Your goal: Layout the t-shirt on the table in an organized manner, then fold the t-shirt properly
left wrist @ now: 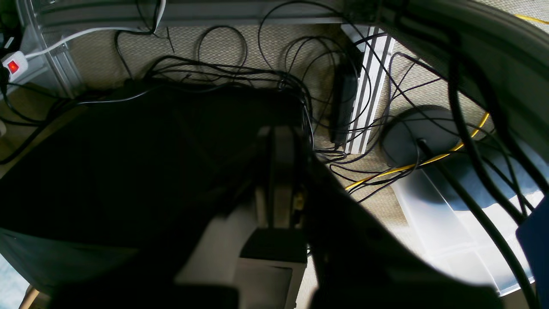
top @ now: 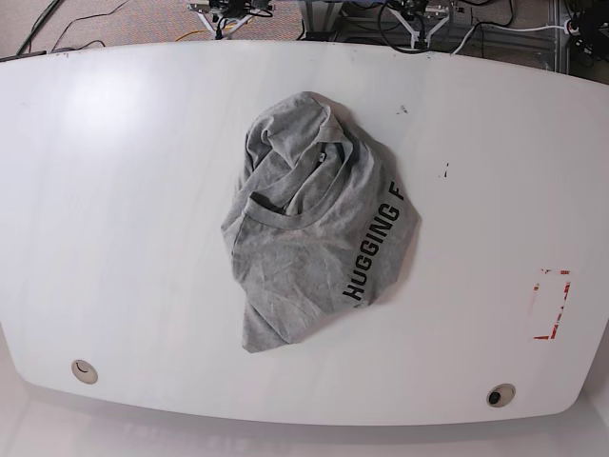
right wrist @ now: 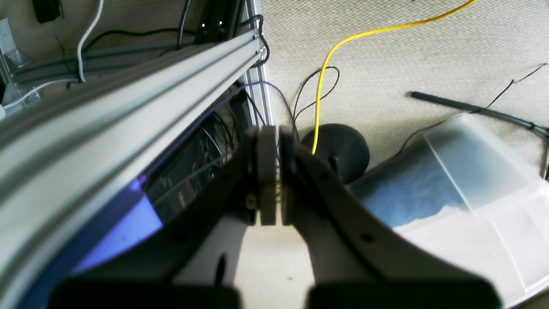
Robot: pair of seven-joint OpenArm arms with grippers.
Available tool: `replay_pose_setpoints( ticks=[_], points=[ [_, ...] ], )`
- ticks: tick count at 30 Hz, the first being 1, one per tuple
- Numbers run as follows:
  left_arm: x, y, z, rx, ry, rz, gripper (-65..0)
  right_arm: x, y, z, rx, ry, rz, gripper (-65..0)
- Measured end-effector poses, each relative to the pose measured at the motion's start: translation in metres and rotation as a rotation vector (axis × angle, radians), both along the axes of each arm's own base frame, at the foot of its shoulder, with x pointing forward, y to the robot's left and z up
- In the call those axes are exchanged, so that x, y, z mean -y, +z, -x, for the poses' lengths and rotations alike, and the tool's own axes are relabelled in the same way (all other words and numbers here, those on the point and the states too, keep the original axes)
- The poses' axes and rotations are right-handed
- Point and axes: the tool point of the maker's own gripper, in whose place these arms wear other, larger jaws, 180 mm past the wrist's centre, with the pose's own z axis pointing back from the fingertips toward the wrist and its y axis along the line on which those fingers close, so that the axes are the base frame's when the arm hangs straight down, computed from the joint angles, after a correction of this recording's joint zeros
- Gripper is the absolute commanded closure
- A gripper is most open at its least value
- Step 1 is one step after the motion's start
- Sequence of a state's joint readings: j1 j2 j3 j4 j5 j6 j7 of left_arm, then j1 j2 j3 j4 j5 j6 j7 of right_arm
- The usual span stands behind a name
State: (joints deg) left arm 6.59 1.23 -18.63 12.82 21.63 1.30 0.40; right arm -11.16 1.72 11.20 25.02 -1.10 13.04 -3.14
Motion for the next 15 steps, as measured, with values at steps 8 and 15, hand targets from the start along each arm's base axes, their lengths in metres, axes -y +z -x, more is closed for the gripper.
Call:
replay_pose_setpoints(
  ticks=[8, 15],
  points=[
    [0.0, 0.0, 0.0, 0.0, 0.0, -0.001, 0.0, 0.0, 0.001, -0.009, 0.045, -0.008, 0.004, -0.8],
    [-0.004, 0.001, -0.007, 0.022, -0.004, -0.011, 0.0, 0.0, 0.001, 0.01, 0.017, -0.008, 0.005, -0.8]
  ],
)
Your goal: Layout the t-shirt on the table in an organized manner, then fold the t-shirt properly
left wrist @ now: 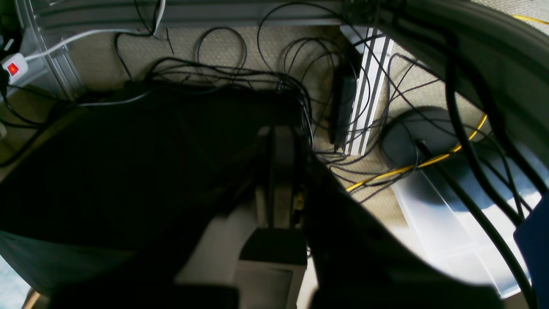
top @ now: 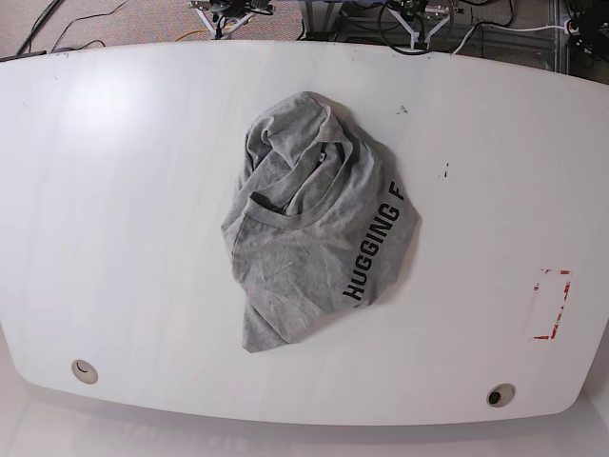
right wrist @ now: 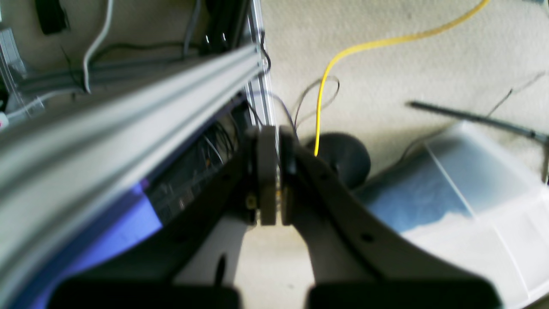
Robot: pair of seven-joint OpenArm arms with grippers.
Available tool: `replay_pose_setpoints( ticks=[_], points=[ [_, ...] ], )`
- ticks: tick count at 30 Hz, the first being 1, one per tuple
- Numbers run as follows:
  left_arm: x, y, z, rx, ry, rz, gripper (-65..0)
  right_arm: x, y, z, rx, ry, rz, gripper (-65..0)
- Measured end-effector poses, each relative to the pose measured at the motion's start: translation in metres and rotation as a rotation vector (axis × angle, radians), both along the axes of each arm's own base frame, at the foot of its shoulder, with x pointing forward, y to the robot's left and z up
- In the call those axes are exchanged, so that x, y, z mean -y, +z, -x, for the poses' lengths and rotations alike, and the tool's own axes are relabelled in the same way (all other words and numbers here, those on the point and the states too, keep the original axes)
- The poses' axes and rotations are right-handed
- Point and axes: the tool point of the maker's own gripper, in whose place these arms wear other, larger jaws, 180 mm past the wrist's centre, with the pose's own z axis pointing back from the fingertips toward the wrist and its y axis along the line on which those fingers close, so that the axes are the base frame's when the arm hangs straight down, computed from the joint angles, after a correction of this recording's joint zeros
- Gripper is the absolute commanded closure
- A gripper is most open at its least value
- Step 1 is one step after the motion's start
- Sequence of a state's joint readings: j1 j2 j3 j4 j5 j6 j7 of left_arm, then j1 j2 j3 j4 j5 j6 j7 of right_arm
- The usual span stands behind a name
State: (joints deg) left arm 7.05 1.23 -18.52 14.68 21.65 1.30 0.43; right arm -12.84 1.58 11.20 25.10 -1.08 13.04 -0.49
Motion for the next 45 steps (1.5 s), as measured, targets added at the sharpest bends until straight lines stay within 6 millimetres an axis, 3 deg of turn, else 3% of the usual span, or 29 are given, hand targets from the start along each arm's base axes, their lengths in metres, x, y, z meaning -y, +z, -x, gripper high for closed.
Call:
replay_pose_setpoints(
  ticks=[5, 11, 22, 34, 45],
  points=[
    [-0.008, 0.003, -0.004, 0.024, -0.002, -0.021, 0.0, 0.002, 0.002, 0.008, 0.001, 0.003, 0.005, -0.8],
    [-0.015, 0.006, 0.003, 0.034, -0.006, -0.039, 0.0, 0.005, 0.012, 0.004, 0.058, 0.009, 0.021, -0.8],
    [-0.012, 0.01, 0.016, 0.04, -0.01, -0.044, 0.0, 0.001, 0.026, 0.021, 0.082, 0.014, 0.025, -0.8],
    [-0.03, 0.024, 0.035, 0.067, -0.025, -0.093, 0.0, 0.006, 0.052, 0.032, 0.144, 0.024, 0.051, -0.8],
    [-0.016, 0.04, 0.07, 0.062, -0.046, -0.036, 0.0, -0.004, 0.079, 0.048, 0.177, 0.019, 0.051, -0.8]
  ],
)
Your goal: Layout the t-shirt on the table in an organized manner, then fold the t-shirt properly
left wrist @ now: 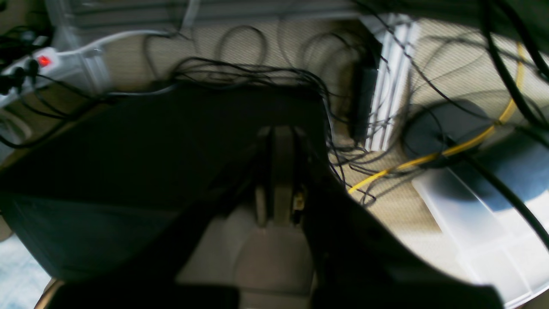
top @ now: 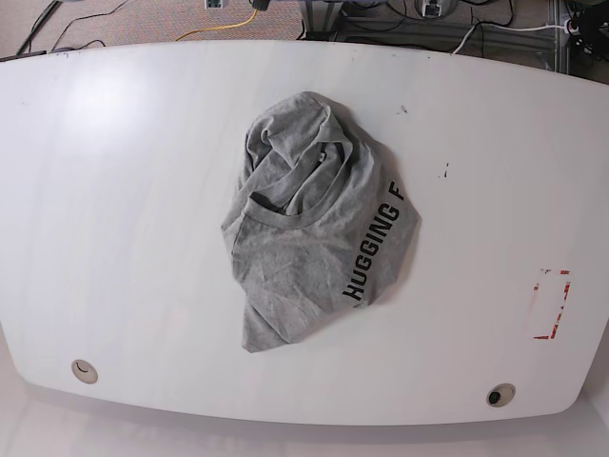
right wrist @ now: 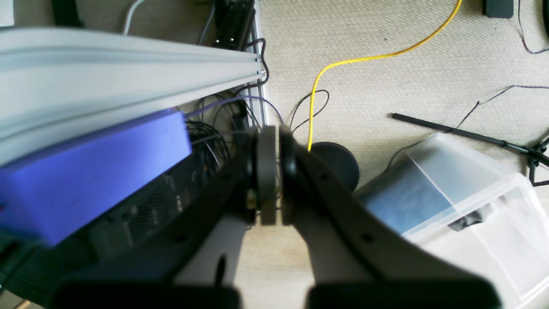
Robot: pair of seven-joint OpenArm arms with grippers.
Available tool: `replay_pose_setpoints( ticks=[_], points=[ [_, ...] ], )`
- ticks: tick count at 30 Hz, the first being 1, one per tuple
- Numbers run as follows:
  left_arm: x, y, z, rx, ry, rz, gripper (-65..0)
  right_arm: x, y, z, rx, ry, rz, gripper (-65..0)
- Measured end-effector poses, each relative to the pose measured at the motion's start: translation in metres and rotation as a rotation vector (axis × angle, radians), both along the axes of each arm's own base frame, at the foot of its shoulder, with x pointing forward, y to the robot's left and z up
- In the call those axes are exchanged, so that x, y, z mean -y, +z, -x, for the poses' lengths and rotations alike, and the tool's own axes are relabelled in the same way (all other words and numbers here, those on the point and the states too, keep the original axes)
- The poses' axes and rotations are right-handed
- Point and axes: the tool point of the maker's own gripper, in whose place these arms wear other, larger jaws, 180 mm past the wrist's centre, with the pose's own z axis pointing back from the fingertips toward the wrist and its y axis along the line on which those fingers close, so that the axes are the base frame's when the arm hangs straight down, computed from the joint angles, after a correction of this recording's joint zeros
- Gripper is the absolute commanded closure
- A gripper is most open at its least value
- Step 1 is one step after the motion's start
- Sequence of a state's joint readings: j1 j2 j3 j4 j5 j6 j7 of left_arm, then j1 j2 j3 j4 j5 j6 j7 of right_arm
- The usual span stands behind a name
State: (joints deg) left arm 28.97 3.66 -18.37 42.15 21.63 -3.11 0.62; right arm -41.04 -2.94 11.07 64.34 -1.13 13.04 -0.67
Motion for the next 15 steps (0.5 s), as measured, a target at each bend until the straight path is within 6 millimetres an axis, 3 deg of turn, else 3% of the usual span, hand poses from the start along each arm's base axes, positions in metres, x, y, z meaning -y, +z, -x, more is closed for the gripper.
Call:
replay_pose_setpoints(
  ticks=[15],
  points=[
    [-0.008, 0.051, 0.011, 0.098, -0.029, -0.056, 0.0, 0.007, 0.043, 0.01, 0.053, 0.018, 0.033, -0.8]
  ],
)
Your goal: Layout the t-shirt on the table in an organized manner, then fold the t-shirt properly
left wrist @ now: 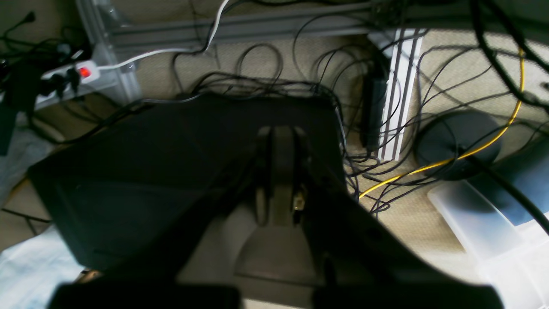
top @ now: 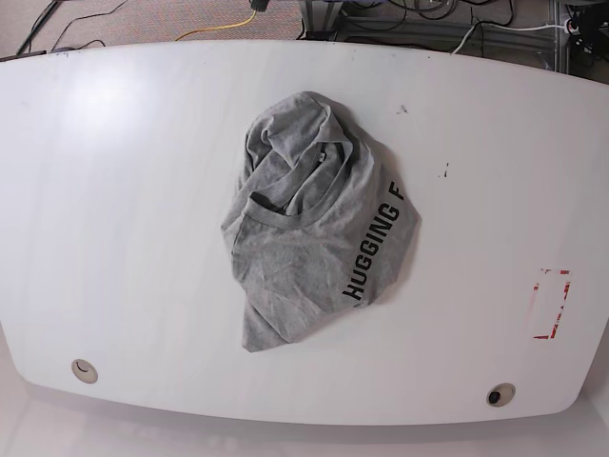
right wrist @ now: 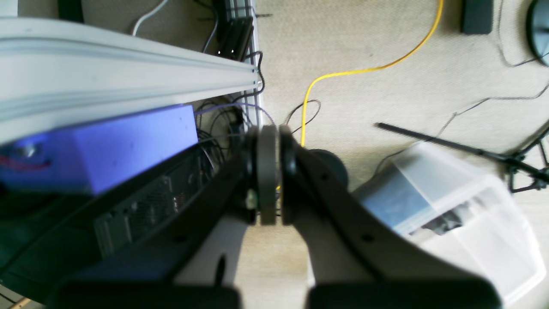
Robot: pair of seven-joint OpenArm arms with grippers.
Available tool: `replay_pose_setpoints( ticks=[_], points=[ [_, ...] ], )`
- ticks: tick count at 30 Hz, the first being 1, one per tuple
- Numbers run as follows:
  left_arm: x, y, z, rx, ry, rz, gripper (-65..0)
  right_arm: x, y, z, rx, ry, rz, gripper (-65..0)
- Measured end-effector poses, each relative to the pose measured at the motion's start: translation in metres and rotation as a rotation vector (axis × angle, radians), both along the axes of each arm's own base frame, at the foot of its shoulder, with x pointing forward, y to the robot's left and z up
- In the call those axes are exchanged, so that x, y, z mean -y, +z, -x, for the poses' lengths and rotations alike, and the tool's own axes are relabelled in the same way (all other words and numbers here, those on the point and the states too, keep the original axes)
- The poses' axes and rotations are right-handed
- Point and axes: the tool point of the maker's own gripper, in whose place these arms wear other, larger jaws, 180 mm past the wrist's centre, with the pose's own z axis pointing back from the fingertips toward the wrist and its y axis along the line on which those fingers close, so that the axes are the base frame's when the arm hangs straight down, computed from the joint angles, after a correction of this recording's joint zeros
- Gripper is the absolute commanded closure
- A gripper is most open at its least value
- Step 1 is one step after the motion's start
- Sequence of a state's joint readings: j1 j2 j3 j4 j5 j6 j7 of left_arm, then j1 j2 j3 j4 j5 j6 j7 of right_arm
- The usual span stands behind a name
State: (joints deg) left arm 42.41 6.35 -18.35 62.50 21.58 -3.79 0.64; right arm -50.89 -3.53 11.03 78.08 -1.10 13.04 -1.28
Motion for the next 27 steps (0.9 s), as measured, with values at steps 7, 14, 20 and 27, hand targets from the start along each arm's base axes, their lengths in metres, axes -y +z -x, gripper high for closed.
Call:
replay_pose_setpoints(
  ticks=[7, 14, 20, 27],
  points=[
    [0.006, 0.029, 0.008, 0.029, -0.024, 0.015, 0.0, 0.003, 0.022, 0.006, 0.019, 0.011, 0.014, -0.8],
    [0.002, 0.071, -0.005, 0.139, 0.031, 0.027, 0.0, 0.004, 0.048, 0.008, 0.048, 0.007, 0.021, -0.8],
    [0.004, 0.1, -0.01, 0.186, 0.019, 0.032, 0.0, -0.002, 0.069, 0.009, 0.08, -0.05, -0.053, -0.8],
    [0.004, 0.129, -0.028, 0.248, -0.014, 0.018, 0.0, -0.003, 0.096, 0.004, 0.117, -0.041, -0.059, -0.8]
  ],
)
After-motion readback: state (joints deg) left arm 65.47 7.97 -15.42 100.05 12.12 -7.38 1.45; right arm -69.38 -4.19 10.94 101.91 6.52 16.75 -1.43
